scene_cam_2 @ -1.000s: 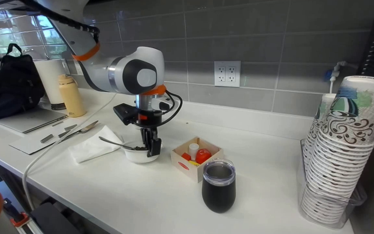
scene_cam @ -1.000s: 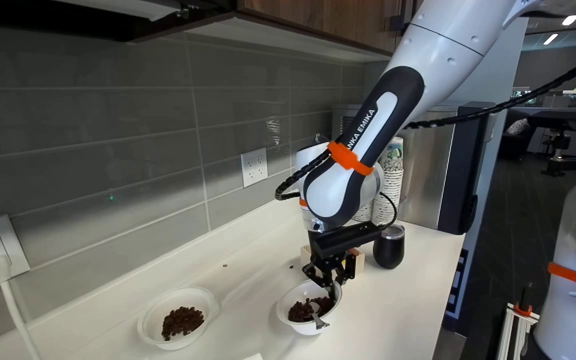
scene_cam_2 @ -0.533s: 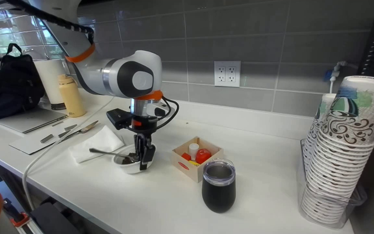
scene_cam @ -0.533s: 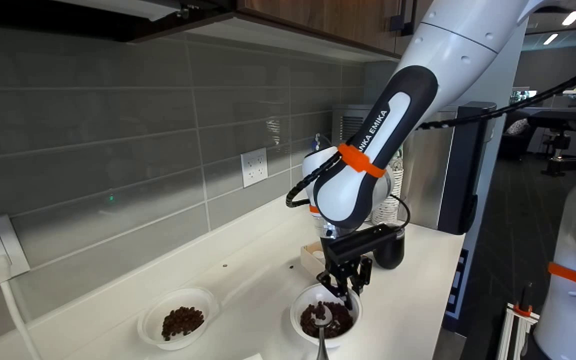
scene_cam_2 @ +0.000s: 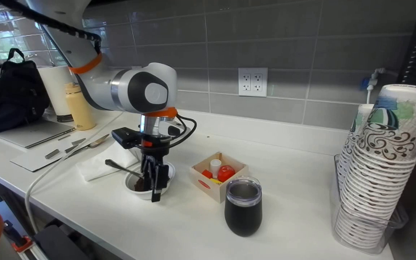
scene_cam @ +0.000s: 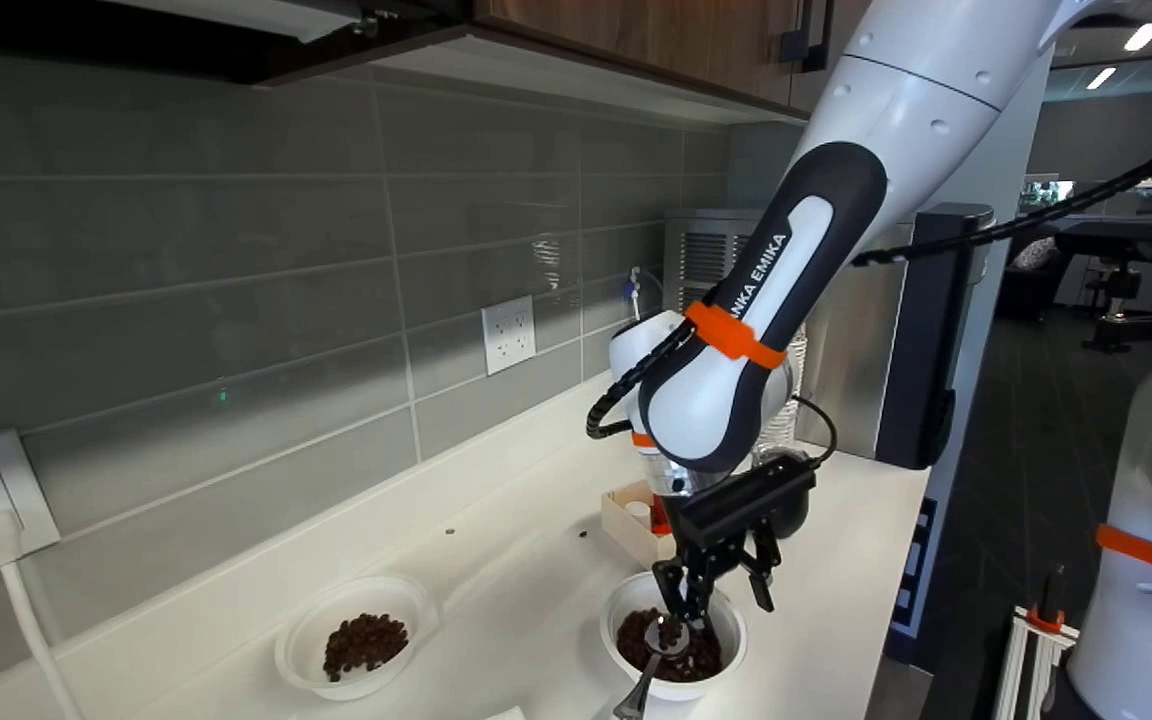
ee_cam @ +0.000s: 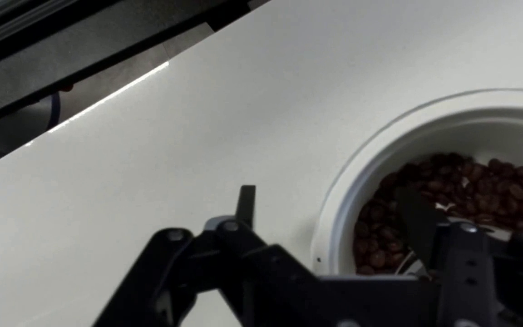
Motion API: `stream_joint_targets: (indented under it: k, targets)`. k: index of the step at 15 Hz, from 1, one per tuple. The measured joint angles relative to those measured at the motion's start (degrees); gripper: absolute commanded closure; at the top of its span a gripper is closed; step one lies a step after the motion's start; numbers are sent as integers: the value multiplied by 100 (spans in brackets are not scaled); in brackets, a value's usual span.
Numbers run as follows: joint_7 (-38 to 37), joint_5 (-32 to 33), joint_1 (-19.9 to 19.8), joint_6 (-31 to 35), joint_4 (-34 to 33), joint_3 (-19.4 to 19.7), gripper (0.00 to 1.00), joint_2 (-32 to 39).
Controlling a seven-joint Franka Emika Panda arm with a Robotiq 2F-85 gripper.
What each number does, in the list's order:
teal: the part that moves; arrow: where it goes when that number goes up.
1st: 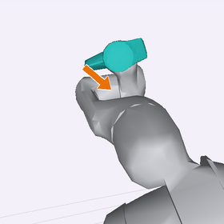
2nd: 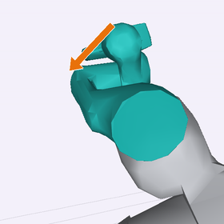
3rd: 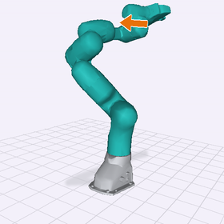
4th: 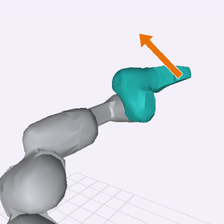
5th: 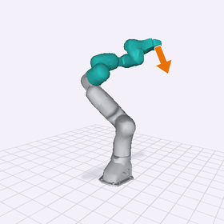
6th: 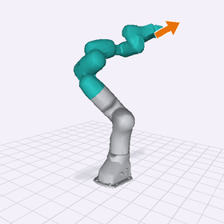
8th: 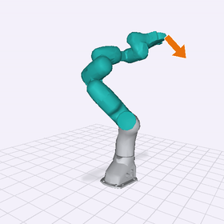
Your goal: Pull the bowl on the right closer to the edge
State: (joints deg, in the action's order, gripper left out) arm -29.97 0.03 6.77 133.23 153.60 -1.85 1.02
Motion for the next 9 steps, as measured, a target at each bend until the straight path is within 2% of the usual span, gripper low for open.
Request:
stream_joint_targets:
  k: [9]
  targets:
    - [-4, 425, -1, -7, -302, -219, 0, -599]
